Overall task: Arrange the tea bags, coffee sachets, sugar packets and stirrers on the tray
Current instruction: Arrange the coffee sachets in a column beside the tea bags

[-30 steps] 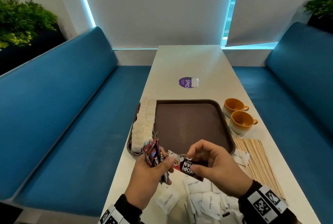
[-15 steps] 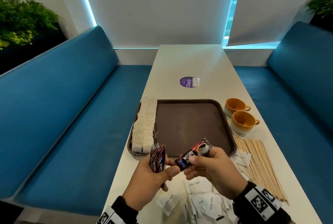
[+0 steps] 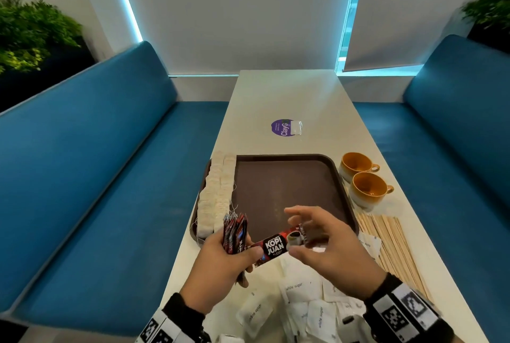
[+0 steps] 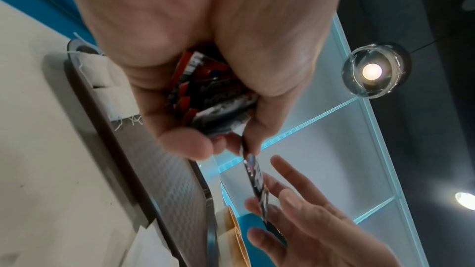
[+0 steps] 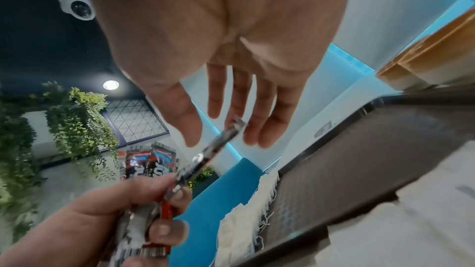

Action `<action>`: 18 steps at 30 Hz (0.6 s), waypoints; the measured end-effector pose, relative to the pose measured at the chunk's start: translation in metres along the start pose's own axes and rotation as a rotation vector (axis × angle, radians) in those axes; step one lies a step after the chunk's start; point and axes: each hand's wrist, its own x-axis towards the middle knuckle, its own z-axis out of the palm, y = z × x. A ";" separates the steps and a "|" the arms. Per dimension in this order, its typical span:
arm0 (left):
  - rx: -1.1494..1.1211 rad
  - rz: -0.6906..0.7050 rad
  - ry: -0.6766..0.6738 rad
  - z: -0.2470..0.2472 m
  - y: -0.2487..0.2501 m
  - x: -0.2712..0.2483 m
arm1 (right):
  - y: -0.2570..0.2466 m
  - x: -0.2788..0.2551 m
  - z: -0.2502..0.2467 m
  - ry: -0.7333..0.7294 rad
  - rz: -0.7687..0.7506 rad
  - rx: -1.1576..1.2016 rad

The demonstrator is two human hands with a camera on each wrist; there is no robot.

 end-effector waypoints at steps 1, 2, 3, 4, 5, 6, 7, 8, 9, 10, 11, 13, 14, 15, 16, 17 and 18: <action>0.016 0.000 0.003 -0.001 0.002 0.001 | 0.000 0.002 -0.002 -0.011 -0.003 -0.025; 0.024 0.007 0.013 -0.001 0.003 0.002 | -0.001 0.005 -0.003 -0.020 0.003 -0.047; 0.025 0.011 0.029 -0.001 0.005 0.004 | -0.002 0.007 -0.004 -0.027 0.015 -0.065; 0.017 0.022 0.048 -0.001 0.006 0.005 | -0.003 0.010 -0.006 -0.032 0.027 -0.078; 0.003 0.028 0.069 -0.002 0.006 0.007 | -0.003 0.013 -0.007 -0.048 0.042 -0.087; -0.024 0.036 0.090 -0.003 0.006 0.009 | -0.004 0.016 -0.007 -0.077 0.061 -0.083; -0.042 0.040 0.113 -0.004 0.006 0.010 | -0.004 0.019 -0.007 -0.115 0.079 -0.070; -0.056 0.045 0.122 -0.005 0.006 0.011 | -0.004 0.022 -0.006 -0.153 0.089 -0.058; -0.071 0.051 0.131 -0.004 0.005 0.012 | -0.005 0.025 -0.005 -0.180 0.095 -0.058; -0.083 0.048 0.152 -0.005 0.006 0.014 | -0.005 0.028 -0.004 -0.191 0.096 -0.065; -0.095 0.056 0.176 -0.005 0.007 0.015 | -0.006 0.035 -0.003 -0.183 0.097 -0.066; -0.160 0.037 0.227 -0.008 0.000 0.023 | -0.007 0.047 -0.005 -0.135 0.111 -0.037; -0.213 0.019 0.237 -0.010 0.000 0.026 | -0.008 0.057 -0.007 -0.106 0.113 -0.013; -0.273 -0.013 0.235 -0.012 0.002 0.028 | -0.008 0.069 -0.009 -0.077 0.113 0.007; -0.333 -0.039 0.214 -0.015 0.001 0.030 | -0.008 0.083 -0.011 -0.045 0.112 0.021; -0.365 -0.077 0.203 -0.019 -0.006 0.037 | -0.007 0.098 -0.014 -0.012 0.113 0.030; -0.381 -0.129 0.199 -0.024 -0.011 0.042 | -0.005 0.115 -0.016 0.017 0.115 0.027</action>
